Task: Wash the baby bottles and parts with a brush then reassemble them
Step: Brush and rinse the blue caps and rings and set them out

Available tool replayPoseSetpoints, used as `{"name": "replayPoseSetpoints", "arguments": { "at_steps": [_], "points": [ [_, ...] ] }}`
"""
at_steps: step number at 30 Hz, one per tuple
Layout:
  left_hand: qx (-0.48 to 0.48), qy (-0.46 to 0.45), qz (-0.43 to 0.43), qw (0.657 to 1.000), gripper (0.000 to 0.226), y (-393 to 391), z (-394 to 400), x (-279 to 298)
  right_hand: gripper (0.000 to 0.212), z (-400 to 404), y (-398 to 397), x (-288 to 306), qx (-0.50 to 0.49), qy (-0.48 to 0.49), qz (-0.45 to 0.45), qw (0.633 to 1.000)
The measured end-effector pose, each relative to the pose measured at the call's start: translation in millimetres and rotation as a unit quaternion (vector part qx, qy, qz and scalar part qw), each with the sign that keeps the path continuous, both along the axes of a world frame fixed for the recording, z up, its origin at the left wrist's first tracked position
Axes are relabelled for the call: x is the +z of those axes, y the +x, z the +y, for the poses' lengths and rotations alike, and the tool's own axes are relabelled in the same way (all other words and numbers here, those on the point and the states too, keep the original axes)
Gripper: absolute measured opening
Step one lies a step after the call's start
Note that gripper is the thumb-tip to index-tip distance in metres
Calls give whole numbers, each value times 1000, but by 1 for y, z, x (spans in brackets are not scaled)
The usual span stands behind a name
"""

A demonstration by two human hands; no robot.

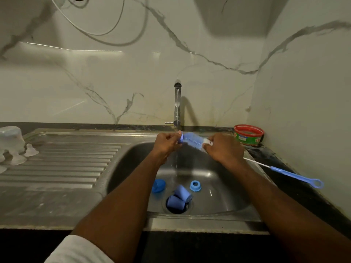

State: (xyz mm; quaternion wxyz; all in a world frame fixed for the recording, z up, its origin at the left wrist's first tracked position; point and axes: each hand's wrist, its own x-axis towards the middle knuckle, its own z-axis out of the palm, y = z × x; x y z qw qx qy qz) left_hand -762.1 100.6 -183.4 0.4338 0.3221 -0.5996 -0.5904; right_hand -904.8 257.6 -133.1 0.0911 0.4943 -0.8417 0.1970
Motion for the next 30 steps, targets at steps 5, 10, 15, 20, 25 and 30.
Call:
{"name": "replayPoseSetpoints", "arguments": {
  "at_steps": [5, 10, 15, 20, 25, 30],
  "points": [
    [104, -74, -92, 987, 53, 10, -8, -7, 34, 4, 14, 2, 24, -33, 17, 999],
    [38, -143, -167, 975, 59, -5, -3, -15, 33, -7, 33, -7, 17, 10, 18, 1000],
    [74, -183, -225, 954, 74, -3, -2, -10, 32, -5, 21, -4, 4, 9, 8, 1000],
    [116, -252, -281, 919, 43, 7, 10, -3, 30, 2, 26, -5, 26, 8, 13, 1000],
    [160, -280, -268, 908, 34, 7, 20, 7, 27, 9, 29, -5, 28, -19, -17, 999],
    [158, -266, -255, 916, 44, 7, 26, 8, 28, 8, 27, -7, 28, -14, -15, 999]
  ]
}}
